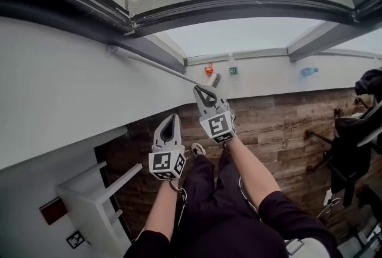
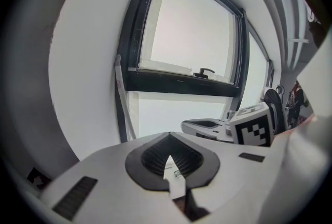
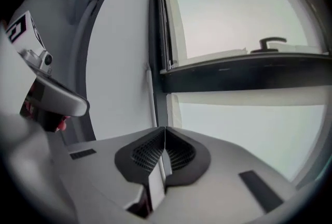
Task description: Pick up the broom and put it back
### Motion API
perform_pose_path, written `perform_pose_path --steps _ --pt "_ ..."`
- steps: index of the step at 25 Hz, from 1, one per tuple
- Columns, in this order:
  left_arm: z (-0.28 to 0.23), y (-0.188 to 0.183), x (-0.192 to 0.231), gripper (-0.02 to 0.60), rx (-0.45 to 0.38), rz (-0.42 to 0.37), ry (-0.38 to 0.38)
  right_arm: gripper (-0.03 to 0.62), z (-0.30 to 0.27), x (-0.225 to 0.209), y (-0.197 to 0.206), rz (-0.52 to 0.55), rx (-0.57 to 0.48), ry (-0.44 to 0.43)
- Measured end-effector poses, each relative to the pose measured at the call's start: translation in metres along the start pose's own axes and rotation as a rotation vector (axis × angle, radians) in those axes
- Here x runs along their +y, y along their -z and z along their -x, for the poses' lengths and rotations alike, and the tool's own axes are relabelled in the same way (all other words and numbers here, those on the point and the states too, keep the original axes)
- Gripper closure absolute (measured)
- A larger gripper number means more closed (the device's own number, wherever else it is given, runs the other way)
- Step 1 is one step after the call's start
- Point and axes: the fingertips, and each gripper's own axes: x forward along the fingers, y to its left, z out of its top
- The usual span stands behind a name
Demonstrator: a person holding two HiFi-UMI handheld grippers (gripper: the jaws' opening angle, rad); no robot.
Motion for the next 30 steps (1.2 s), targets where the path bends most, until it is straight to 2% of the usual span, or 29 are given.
perform_pose_path --steps 4,7,10,15,19,24,30 --pt "0.013 -0.013 -0.020 0.581 -0.024 -0.007 0.086 0.572 0.056 0.000 -0.026 -0.010 0.011 0.113" --pt "0.022 -0.022 -0.040 0.581 -0.036 -0.039 0.195 0.572 0.092 0.006 -0.049 0.001 0.035 0.210" --pt "0.036 -0.031 -0.055 0.581 -0.049 -0.056 0.294 0.572 0.125 0.021 -0.072 -0.003 0.003 0.302" --pt "0.081 -0.067 -0.062 0.581 -0.153 -0.111 0.411 0.572 0.172 0.065 -0.114 0.016 -0.022 0.417" --pt "0.119 -0.087 -0.062 0.581 -0.198 -0.140 0.479 0.572 0.197 0.100 -0.147 0.035 -0.063 0.488" --pt "0.149 -0.114 -0.079 0.581 -0.250 -0.170 0.534 0.572 0.228 0.106 -0.190 -0.014 -0.165 0.556" --pt "0.181 -0.141 -0.123 0.581 -0.358 -0.199 0.625 0.572 0.278 0.106 -0.228 0.082 -0.250 0.621"
